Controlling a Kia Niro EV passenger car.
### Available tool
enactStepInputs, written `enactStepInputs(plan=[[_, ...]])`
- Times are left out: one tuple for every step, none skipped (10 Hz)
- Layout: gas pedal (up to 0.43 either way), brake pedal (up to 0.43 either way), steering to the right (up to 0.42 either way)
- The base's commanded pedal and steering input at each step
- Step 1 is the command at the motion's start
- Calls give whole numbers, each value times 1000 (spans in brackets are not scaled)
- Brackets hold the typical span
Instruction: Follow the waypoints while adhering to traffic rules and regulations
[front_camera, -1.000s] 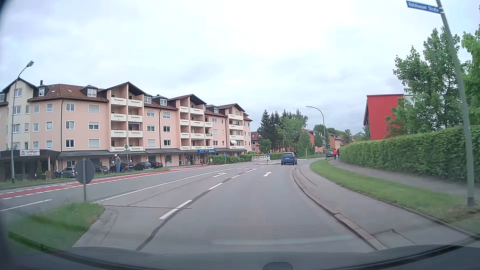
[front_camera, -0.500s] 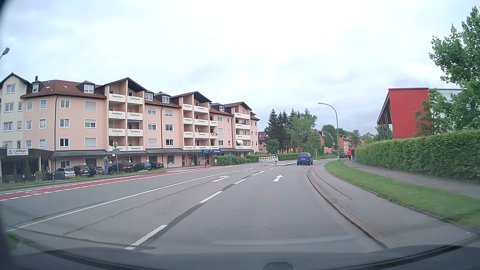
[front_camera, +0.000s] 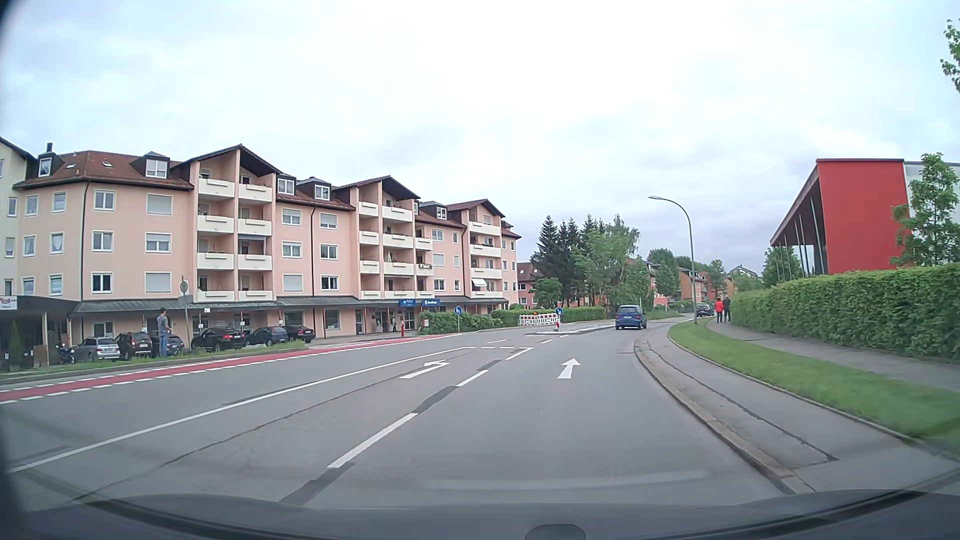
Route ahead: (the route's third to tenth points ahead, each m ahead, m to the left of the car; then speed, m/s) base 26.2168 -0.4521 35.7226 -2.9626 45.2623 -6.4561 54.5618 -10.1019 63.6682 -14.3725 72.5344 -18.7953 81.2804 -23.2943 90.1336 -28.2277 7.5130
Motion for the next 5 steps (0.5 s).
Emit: enactStepInputs(plan=[[150, 0, 21], [150, 0, 25], [150, 0, 29], [150, 0, 31], [150, 0, 32]])
